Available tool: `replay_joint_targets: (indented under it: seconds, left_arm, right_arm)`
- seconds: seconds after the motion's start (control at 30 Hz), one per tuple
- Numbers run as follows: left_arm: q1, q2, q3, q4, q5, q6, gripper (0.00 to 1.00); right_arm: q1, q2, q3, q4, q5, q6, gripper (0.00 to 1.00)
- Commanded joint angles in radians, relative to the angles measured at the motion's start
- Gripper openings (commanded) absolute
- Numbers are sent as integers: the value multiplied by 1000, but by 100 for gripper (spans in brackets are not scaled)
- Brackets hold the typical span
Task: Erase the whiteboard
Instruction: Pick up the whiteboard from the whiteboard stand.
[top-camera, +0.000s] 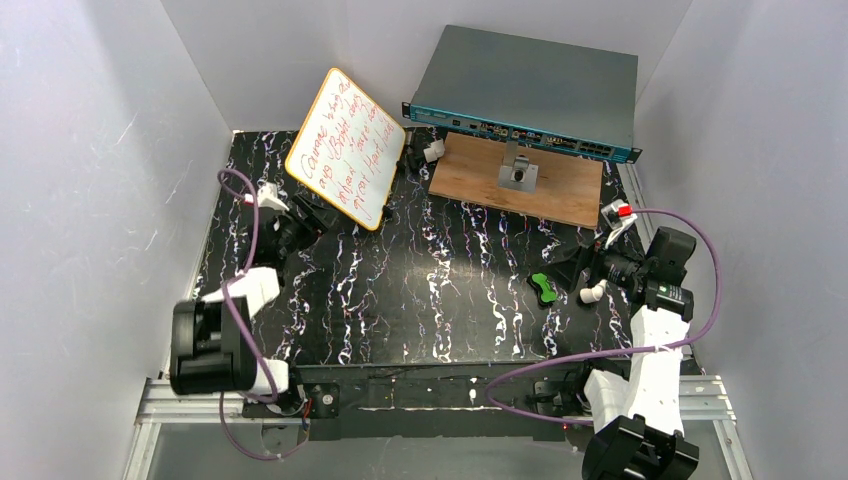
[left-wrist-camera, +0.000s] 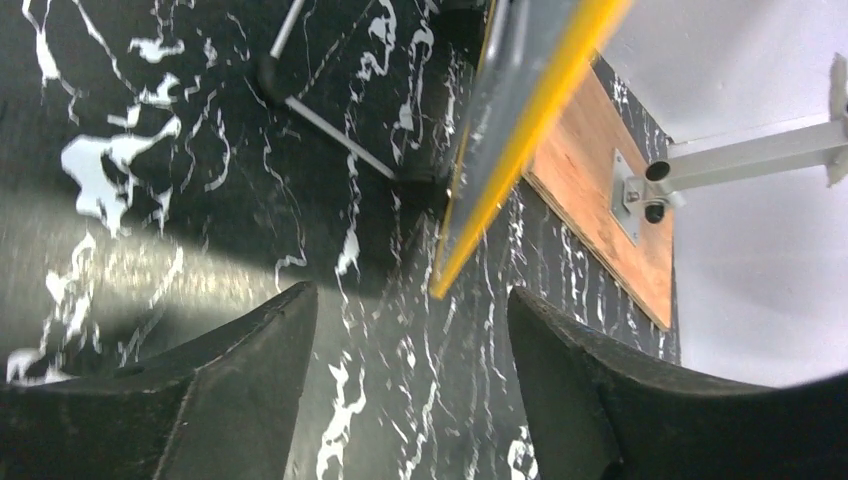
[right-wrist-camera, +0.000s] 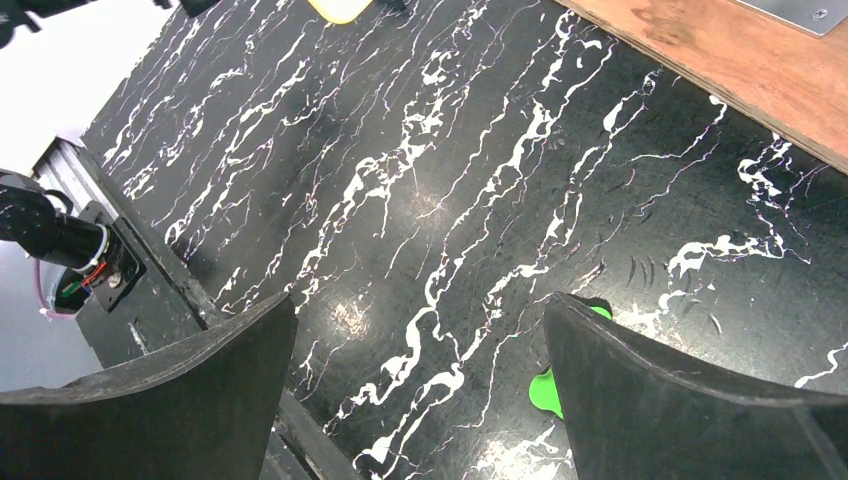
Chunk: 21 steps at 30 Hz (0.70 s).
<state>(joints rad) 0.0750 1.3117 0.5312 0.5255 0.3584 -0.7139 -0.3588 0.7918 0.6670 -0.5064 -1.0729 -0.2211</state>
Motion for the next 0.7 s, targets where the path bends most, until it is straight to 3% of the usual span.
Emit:
replay_joint_targets:
  seconds: [0.0,0.23,0.4,0.5,0.6,0.67]
  left_arm:
    - [-1,168,31,364,26,-4,64]
    - [-60,381,-17,763,-63,28,55]
    - [-121,431,-48,917,-111,14,53]
    - [-124,376,-98,825,-196,47,50]
    - [-124,248,-146,585,-391,69,50]
    - [-125,175,-170,509,-438,82,50]
  right_arm:
    - [5,-4,52,-18,-15,-25,98]
    - [10,7,58,-21,-18,-29,98]
    - [14,12,61,-27,-11,-36,98]
    - [16,12,67,-33,-9,-37,98]
    - [18,12,72,-36,-10,-38,99]
    - [18,15,72,-38,-12,-40,98]
